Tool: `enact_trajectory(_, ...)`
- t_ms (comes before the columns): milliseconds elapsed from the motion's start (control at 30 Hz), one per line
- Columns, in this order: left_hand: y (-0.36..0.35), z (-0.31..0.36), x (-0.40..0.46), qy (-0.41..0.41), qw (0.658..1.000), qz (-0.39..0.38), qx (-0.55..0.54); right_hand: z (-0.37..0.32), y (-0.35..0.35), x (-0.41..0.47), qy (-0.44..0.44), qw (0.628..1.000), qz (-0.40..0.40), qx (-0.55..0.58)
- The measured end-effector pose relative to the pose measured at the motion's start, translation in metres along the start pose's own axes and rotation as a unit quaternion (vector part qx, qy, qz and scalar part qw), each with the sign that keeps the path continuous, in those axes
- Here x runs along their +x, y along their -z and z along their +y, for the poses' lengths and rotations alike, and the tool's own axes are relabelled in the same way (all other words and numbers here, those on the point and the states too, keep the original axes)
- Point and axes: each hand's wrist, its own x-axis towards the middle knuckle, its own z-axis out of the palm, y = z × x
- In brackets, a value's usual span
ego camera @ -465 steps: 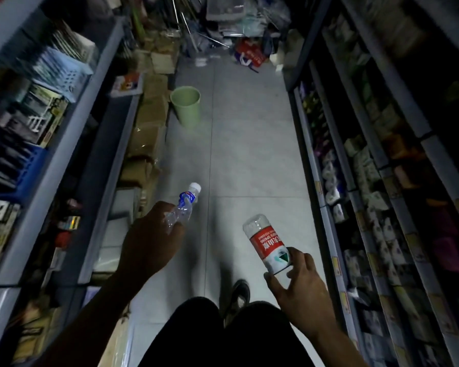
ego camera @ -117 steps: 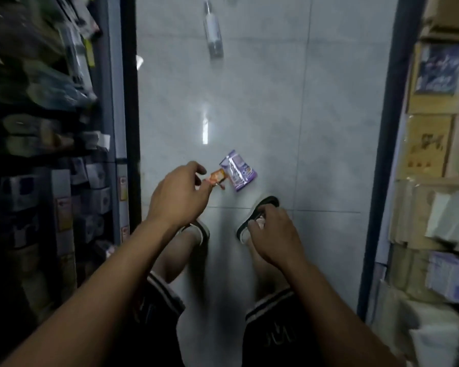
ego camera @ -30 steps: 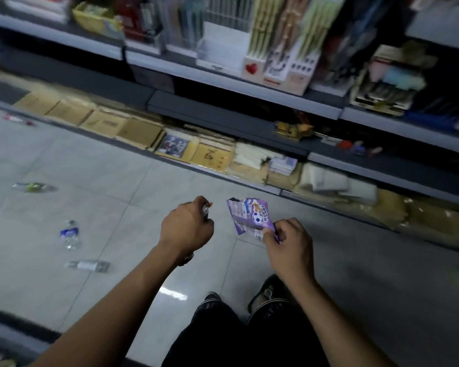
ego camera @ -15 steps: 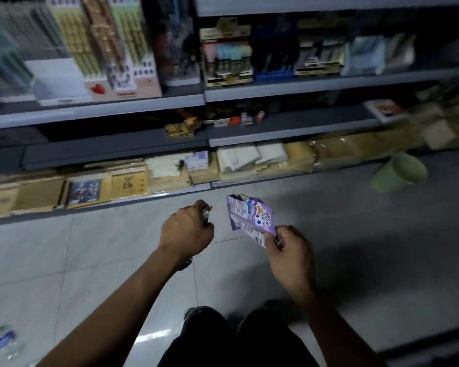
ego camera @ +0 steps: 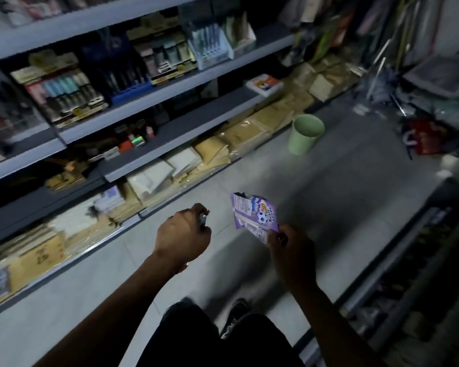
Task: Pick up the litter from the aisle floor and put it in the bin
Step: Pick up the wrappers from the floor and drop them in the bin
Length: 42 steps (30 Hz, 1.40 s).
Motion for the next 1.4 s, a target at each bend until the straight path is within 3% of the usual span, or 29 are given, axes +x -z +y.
enact_trajectory(467, -0.036, 0.117, 0.14, -0.191, 0.981, -0.038, 0.002, 0.075, 0.043, 0.072, -0.164, 0.981, 0.102, -0.008)
enact_trajectory(867, -0.049, 0.203, 0.24, -0.276, 0.954, -0.116, 0.028, 0.108, 0.074, 0.134, -0.236, 0.954, 0.181, -0.033)
enact_trajectory(1100, -0.065, 0.258, 0.247, -0.287, 0.949, -0.13, 0.037, 0.148, 0.106, 0.148, -0.237, 0.951, 0.195, -0.036)
enact_trajectory(1400, -0.081, 0.277, 0.253, -0.224, 0.97, -0.087, 0.041, 0.195, 0.143, 0.202, -0.186, 0.967, 0.172, -0.01)
